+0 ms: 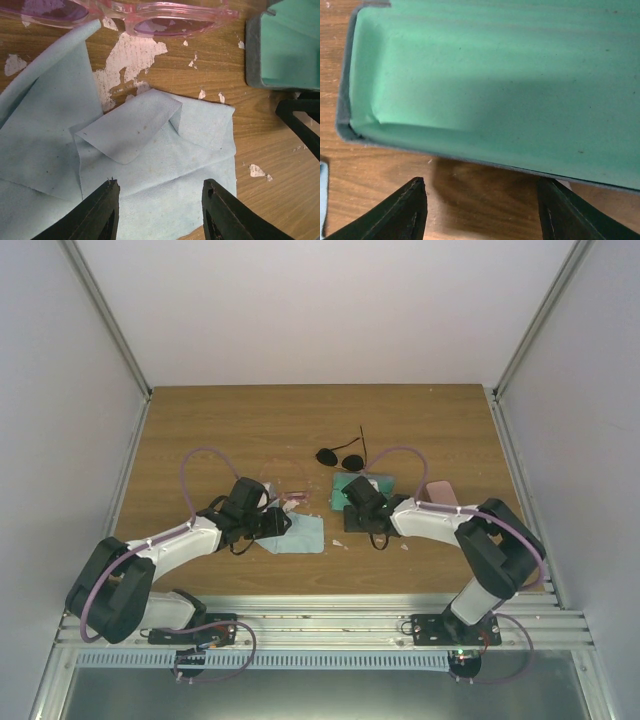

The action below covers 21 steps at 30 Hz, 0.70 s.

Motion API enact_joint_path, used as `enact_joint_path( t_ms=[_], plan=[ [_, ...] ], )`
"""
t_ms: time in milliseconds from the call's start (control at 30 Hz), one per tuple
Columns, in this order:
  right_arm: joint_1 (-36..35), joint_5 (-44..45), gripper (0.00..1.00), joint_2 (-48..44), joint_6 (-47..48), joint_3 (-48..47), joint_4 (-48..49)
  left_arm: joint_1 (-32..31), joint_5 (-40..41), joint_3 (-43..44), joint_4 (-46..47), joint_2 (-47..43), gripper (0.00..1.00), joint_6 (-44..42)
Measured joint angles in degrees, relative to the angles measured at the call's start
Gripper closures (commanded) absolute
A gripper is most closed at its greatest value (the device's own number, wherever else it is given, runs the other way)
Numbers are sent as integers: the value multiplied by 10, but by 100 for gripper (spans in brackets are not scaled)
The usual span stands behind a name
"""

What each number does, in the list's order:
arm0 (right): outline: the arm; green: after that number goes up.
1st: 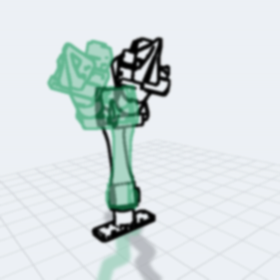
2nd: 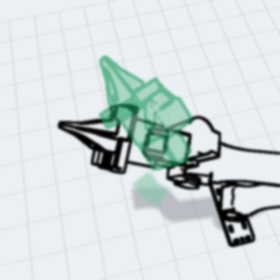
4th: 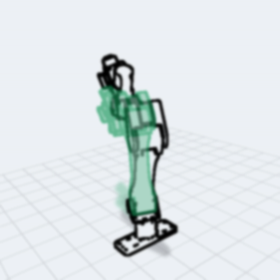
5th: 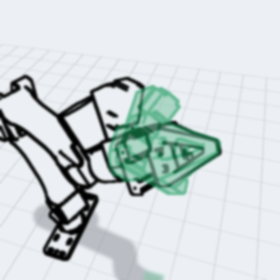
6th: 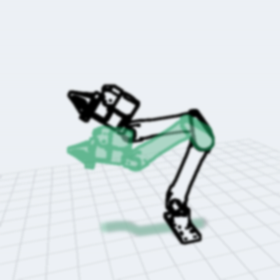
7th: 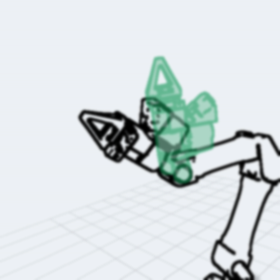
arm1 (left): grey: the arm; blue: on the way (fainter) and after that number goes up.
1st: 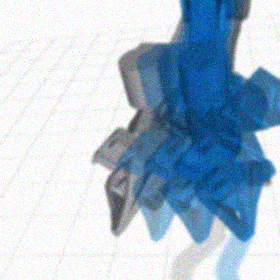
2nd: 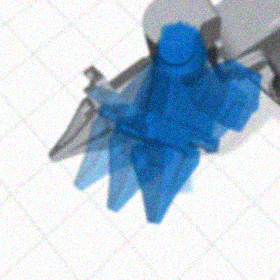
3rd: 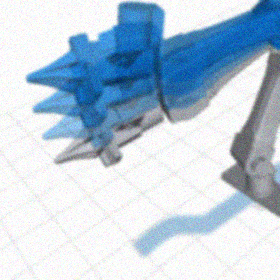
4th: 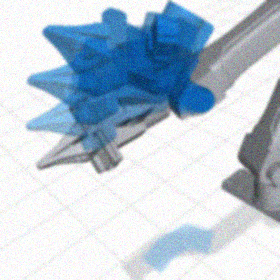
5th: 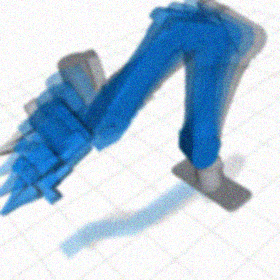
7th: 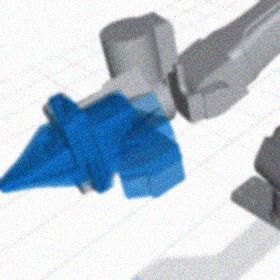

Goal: Organize the sunglasses
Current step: Adjust the sunglasses case at the center of the board.

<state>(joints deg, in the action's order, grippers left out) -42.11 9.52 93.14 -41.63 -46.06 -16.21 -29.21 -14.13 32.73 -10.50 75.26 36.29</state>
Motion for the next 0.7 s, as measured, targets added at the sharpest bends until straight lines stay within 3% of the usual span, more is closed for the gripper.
enact_joint_path(
  t_ms=[300,700],
  plan=[
    [-8,7,40,5,22,-10,-21,0,6,0,0,-1,52,2],
    [-154,-41,45,50,57,-89,-57,0,39,0,-4,-52,52,8]
  ],
)
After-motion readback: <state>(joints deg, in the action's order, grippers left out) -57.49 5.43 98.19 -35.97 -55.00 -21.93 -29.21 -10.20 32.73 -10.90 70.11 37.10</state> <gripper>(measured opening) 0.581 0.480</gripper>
